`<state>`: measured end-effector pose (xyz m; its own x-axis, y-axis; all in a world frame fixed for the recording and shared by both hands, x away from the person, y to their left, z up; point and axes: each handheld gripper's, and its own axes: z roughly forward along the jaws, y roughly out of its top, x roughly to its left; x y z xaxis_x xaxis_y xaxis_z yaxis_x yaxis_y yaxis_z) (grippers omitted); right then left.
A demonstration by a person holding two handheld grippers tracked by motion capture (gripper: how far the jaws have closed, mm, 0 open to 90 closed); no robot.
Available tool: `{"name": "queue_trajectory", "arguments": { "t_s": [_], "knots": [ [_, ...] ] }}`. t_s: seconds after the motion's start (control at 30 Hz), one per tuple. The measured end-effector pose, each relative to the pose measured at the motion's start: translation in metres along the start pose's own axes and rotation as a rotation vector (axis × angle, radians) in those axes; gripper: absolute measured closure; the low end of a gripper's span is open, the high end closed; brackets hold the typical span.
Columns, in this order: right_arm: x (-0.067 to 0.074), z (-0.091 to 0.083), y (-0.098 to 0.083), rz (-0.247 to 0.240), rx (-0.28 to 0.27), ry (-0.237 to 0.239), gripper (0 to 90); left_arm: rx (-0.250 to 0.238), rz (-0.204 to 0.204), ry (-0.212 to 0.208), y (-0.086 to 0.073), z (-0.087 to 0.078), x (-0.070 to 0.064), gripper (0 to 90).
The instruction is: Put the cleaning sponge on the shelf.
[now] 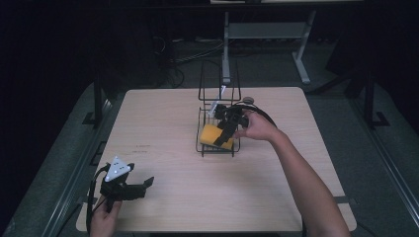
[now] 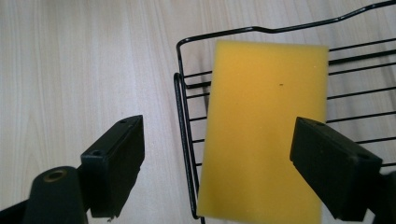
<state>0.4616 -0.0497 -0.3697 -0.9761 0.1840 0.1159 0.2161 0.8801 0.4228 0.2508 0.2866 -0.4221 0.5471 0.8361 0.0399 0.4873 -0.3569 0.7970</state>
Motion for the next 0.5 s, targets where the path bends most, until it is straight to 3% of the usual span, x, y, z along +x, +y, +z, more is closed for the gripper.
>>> {"name": "queue_trajectory", "arguments": {
  "t_s": [0.23,0.5],
  "knots": [
    [0.0061,0.0019,0.0005,-0.008,-0.006,0.011,17.5,-0.010,-0.001,0.004,0.0004,-0.0016,0.0002,14.3],
    [0.0072,0.0065,-0.0040,0.024,-0.001,0.036,17.0,-0.003,0.007,0.002,0.0005,-0.0004,-0.0002,14.3]
  ]
}}
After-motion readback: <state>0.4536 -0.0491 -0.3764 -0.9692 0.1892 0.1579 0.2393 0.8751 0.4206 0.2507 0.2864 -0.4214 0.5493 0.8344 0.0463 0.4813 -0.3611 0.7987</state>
